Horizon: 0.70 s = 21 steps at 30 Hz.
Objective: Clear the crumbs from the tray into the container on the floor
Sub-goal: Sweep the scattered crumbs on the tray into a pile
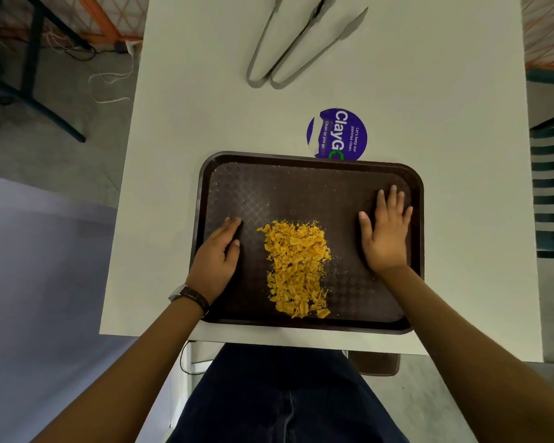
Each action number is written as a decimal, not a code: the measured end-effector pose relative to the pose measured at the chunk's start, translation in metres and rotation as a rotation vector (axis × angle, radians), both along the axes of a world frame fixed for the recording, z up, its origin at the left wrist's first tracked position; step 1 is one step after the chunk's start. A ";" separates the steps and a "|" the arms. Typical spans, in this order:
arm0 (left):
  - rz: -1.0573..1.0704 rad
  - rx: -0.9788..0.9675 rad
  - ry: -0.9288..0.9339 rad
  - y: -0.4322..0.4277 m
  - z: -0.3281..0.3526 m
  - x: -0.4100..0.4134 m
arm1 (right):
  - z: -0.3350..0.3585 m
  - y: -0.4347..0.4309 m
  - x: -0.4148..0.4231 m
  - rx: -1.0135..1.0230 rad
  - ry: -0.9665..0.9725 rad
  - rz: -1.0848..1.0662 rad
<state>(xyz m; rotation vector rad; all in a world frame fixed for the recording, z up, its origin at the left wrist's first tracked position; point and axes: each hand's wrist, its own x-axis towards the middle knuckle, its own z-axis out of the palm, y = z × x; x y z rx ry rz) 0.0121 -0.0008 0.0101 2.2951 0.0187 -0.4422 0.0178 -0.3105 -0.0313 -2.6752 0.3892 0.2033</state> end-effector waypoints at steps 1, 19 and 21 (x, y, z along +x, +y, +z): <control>-0.004 0.000 0.000 0.001 0.000 0.000 | 0.001 0.010 0.002 0.013 -0.006 0.035; -0.034 0.334 -0.058 -0.023 -0.016 0.064 | 0.014 0.060 -0.036 0.137 0.085 0.231; -0.043 0.433 -0.057 -0.028 -0.023 0.072 | 0.011 0.054 -0.041 0.063 0.115 0.276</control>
